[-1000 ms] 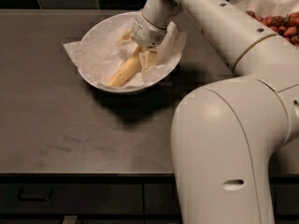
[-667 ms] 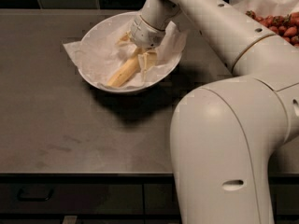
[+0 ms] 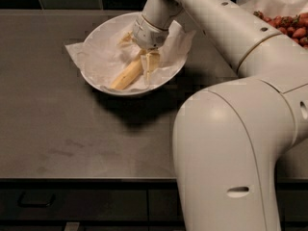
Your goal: Pick banana from white bowl
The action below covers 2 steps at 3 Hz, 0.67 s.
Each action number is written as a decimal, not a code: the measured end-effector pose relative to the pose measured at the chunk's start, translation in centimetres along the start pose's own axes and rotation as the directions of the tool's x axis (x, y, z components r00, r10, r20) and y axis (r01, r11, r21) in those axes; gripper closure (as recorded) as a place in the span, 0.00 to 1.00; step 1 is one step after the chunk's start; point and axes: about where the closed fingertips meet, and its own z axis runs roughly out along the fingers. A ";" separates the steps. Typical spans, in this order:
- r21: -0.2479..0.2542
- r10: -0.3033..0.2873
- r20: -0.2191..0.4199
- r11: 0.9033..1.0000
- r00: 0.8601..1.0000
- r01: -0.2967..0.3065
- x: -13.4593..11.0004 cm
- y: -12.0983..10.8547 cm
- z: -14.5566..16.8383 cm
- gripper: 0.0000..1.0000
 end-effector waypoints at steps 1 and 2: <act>-0.002 0.000 -0.002 1.000 1.000 0.000 0.0 0.0 0.0 0.14; -0.014 0.002 0.001 1.000 1.000 -0.002 0.1 0.0 0.5 0.13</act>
Offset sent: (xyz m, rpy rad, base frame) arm -0.0030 -0.0029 -0.0069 -0.0230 0.0368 0.0118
